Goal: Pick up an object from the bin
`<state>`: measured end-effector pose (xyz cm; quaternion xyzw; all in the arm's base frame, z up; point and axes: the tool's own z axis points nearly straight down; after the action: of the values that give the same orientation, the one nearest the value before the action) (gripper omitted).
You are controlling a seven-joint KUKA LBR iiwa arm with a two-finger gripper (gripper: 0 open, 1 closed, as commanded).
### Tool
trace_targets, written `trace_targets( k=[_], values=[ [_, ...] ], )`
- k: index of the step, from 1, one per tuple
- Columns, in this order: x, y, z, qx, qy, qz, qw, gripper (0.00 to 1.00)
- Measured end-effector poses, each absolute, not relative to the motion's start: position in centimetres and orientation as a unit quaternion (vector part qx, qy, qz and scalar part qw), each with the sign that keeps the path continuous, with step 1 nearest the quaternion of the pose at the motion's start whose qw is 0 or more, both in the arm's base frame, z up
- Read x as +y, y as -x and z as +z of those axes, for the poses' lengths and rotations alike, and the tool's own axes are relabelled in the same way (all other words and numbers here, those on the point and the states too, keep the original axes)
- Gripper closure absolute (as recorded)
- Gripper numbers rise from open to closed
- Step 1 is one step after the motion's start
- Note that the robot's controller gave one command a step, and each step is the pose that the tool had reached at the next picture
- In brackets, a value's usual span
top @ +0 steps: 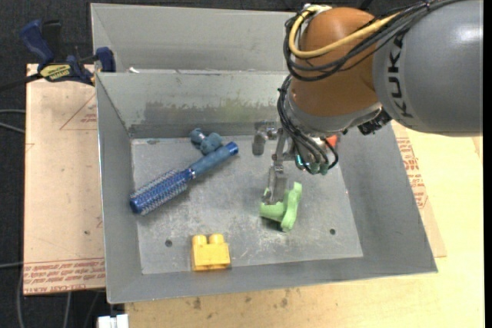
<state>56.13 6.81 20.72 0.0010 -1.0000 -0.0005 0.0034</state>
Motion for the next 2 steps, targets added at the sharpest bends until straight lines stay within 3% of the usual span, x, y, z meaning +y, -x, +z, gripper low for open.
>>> trace_targets(
  k=[1, 2],
  values=[
    [11.9, -63.1, 12.4, -0.993, -0.117, -0.001, 0.000, 0.00],
    [14.6, -63.4, 6.6, -0.991, -0.136, -0.001, 0.001, 0.00]
  ],
)
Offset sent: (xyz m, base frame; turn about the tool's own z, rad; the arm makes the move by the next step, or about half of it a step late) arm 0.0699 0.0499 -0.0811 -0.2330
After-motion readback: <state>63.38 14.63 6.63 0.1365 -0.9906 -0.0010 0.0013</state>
